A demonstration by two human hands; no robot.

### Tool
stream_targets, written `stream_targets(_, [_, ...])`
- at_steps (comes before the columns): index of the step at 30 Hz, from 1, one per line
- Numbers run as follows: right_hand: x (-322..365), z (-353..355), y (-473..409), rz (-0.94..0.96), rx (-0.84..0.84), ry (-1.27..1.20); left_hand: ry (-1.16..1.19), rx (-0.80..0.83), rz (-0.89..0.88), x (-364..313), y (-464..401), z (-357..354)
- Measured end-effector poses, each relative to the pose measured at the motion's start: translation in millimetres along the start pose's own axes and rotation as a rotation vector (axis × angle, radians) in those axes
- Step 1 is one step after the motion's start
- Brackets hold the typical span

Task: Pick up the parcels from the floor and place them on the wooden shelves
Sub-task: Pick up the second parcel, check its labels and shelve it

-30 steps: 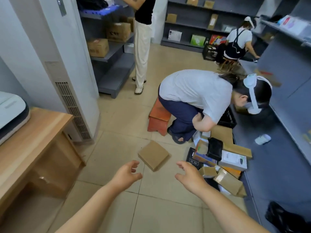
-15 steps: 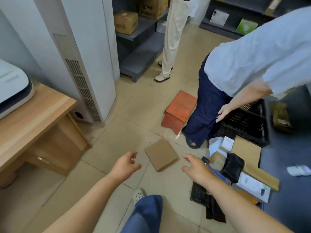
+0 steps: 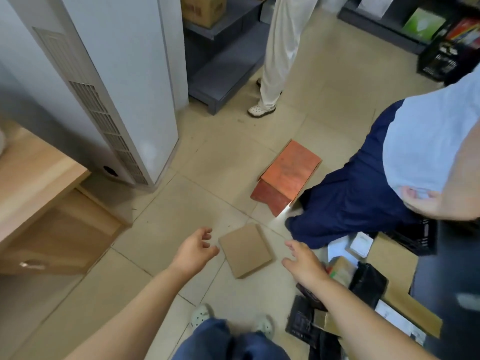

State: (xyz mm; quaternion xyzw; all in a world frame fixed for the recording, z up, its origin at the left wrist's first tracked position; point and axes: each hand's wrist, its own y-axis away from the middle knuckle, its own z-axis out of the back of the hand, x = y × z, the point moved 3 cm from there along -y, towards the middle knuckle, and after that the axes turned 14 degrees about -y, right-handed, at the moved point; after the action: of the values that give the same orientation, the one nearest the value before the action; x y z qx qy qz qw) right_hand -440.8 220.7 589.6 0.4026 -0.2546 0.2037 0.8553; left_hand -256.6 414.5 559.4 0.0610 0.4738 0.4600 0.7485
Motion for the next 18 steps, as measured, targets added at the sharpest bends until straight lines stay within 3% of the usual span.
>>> stream_targets(9, [-30.2,-5.2,-114.6,-0.052,0.149,0.106,0.101,-0.028,0.176,11.4,-76.2,-53.6])
stream_targets(18, [-125.7,-60.0,-265.8,-0.055,0.259,0.191,0.14,-0.03,0.315,76.2,-200.2,-168.4])
